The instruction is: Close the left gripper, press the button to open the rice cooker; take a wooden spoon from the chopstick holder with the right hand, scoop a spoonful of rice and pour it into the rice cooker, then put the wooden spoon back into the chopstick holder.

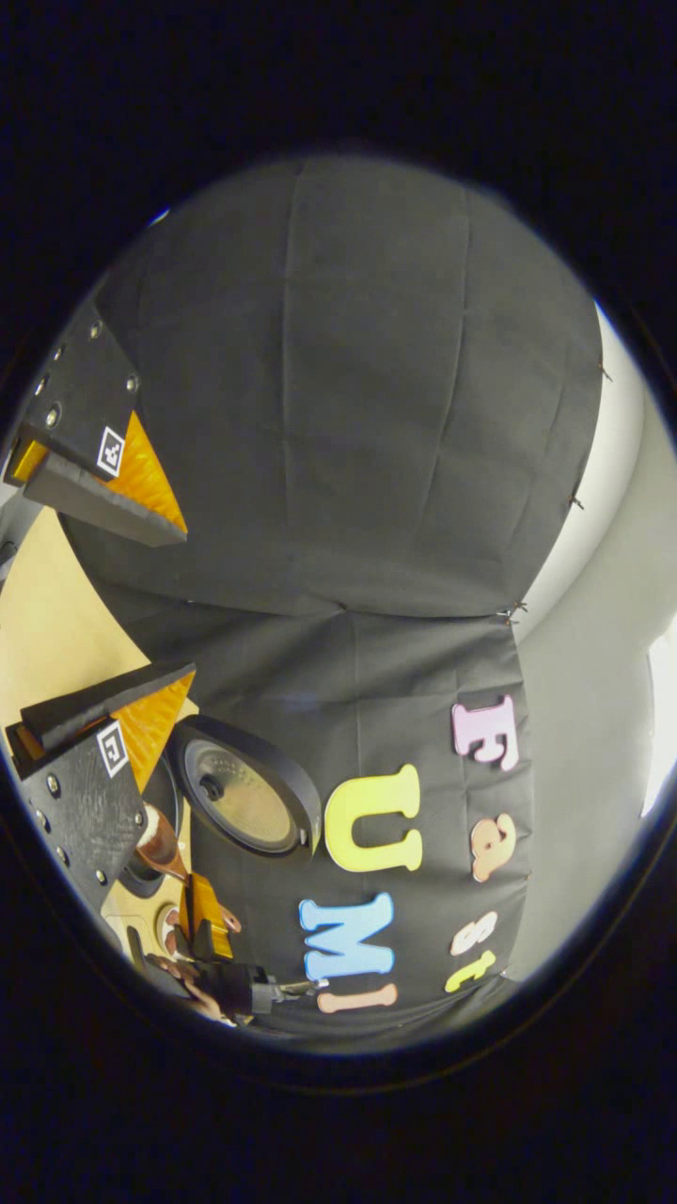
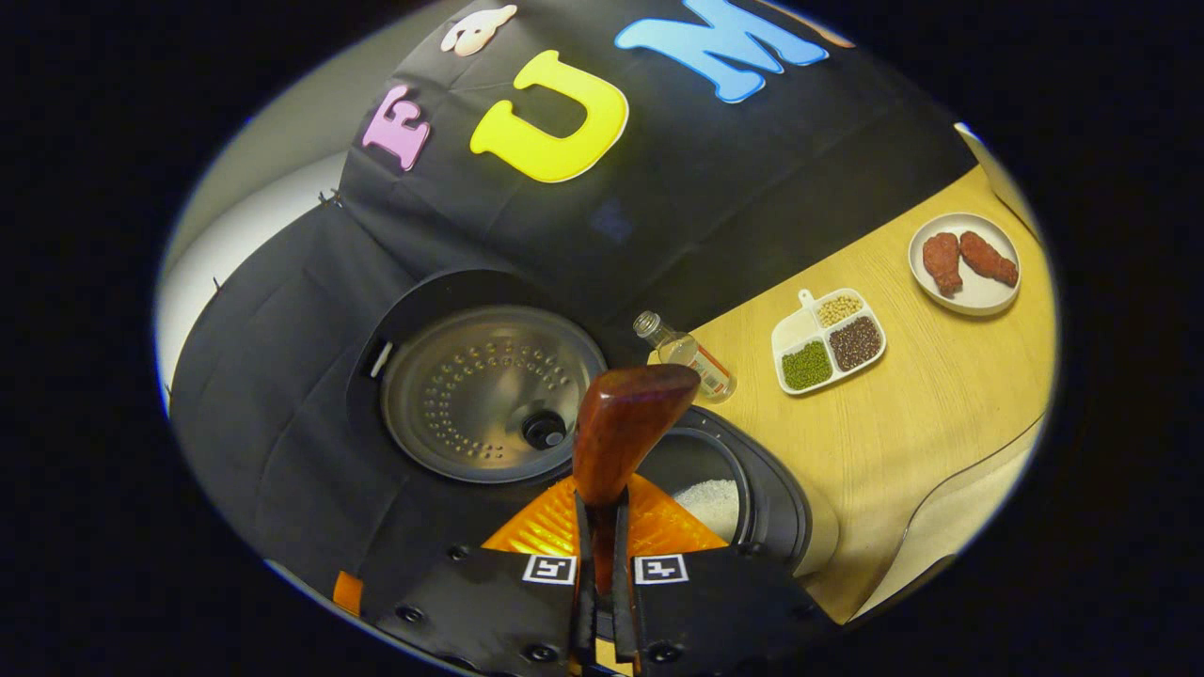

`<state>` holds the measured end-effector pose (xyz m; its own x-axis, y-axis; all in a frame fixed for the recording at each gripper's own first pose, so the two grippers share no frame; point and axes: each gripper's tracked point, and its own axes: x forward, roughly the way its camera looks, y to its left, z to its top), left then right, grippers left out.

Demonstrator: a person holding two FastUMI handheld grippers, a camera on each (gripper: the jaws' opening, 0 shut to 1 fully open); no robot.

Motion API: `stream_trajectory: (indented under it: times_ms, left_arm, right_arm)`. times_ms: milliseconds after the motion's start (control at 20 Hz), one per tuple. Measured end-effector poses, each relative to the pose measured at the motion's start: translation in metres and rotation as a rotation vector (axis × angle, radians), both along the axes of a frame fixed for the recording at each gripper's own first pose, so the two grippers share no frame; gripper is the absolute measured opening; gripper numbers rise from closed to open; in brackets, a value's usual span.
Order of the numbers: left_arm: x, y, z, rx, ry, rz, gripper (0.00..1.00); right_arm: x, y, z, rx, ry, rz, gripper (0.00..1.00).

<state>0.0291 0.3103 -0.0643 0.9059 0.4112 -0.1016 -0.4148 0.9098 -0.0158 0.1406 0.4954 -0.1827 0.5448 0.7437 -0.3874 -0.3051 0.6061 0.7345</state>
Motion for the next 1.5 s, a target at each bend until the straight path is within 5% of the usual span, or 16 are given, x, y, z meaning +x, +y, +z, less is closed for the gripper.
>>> stream_trajectory:
  times_ms: [850,1500]
  left_arm:
    - [0.0,0.004,-0.013,-0.013,0.014,0.017,0.77]
    - [0.009,0.002,-0.008,-0.015,-0.004,0.004,0.77]
  right_arm:
    - [0.01,0.023,-0.009,-0.435,-0.471,0.158,0.06]
    - [-0.011,0.037,0.018,-0.714,-0.959,0.301,0.08]
